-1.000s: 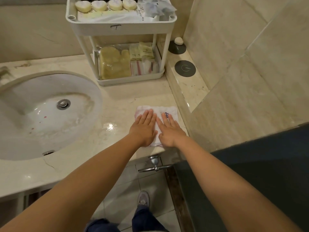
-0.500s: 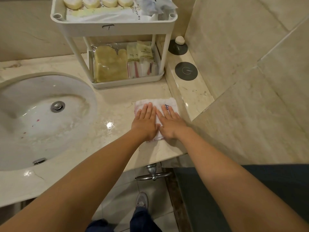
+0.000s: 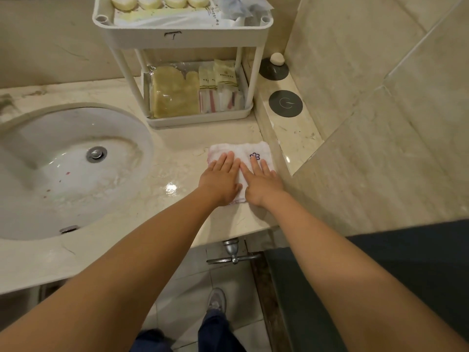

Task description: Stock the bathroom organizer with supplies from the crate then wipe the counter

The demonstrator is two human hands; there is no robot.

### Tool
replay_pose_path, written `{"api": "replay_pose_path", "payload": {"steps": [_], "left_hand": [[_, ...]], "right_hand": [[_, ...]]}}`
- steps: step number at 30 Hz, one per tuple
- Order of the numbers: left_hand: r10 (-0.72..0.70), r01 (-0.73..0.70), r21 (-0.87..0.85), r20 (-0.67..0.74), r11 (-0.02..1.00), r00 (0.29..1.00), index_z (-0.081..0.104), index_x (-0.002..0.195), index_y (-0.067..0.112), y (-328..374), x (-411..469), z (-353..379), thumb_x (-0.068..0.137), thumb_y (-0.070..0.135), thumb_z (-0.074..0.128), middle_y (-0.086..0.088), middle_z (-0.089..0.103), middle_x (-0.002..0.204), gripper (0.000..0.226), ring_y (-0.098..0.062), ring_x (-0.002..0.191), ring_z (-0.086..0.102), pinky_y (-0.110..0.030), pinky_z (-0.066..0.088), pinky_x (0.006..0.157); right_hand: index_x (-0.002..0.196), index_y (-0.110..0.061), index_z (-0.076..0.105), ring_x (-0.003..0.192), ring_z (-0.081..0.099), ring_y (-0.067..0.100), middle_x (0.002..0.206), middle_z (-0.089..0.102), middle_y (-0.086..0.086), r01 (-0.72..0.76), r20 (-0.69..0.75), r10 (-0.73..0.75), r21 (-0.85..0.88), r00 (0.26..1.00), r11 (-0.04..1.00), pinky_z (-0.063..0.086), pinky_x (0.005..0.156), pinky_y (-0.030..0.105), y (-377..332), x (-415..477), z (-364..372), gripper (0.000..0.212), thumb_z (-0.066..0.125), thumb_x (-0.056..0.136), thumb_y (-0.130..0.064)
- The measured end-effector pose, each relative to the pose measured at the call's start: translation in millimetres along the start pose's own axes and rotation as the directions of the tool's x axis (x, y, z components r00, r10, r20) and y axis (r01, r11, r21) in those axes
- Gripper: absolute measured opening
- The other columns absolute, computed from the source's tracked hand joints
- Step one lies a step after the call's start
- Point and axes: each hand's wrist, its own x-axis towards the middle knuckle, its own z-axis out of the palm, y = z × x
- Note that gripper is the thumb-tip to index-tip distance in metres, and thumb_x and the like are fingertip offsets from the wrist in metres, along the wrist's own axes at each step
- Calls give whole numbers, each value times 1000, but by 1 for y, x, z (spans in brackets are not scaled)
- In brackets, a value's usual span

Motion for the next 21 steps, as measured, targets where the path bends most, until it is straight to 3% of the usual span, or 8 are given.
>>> {"api": "replay_pose_path", "payload": {"steps": [5, 8, 11, 13, 15, 21], "left_hand": [[14, -15, -24, -26, 1000, 1000, 3, 156, 18, -2, -26, 3, 103, 39, 31, -6, -8, 163, 63, -23, 150, -4, -36, 8, 120], [26, -26, -19, -19, 999, 999, 19, 153, 17, -3, -41, -1, 102, 37, 34, -7, 9, 162, 56, -26, 148, 13, -39, 25, 114], [51, -51, 16, -18, 999, 999, 48, 134, 17, -5, -58, -10, 100, 36, 37, -7, 39, 139, 40, -26, 125, 40, -41, 42, 96], [45, -45, 39, -3, 998, 999, 55, 126, 18, -6, -68, -13, 99, 38, 38, -5, 48, 128, 37, -25, 116, 46, -39, 44, 91], [1, -1, 15, 11, 1000, 1000, 59, 124, 22, -8, -79, -16, 99, 38, 39, -4, 56, 123, 36, -24, 111, 51, -36, 45, 90], [-97, 97, -15, -28, 995, 995, 40, 145, 30, -27, -116, -41, 99, 42, 39, 3, 49, 143, 48, -20, 127, 49, -35, 44, 93]], "right_hand": [[154, -37, -6, 150, -14, 23, 162, -19, 0, -33, 5, 33, 5, 999, 999, 2, 119, 50, -5, -20, 2, 71, 37, 99, -22], [155, -36, 0, 150, -10, 26, 163, -15, 3, -46, 27, 45, 23, 999, 999, 3, 119, 51, -11, -36, 2, 64, 34, 102, -29], [156, -32, 10, 150, -4, 28, 164, -9, 6, -50, 65, 48, 29, 997, 998, 11, 120, 51, -17, -51, -1, 58, 33, 102, -32], [153, -28, 24, 148, 12, 30, 162, 8, 9, -34, 73, 33, 15, 997, 999, 23, 116, 51, -22, -61, -4, 54, 35, 100, -30], [148, -23, 33, 141, 29, 30, 156, 27, 8, -16, 55, 14, 38, 998, 999, 32, 112, 49, -26, -70, -9, 50, 38, 99, -30], [152, -25, 29, 138, 38, 25, 156, 34, 1, 64, -49, -60, 94, 997, 993, 36, 109, 41, -51, -98, -35, 56, 42, 99, -37]]}}
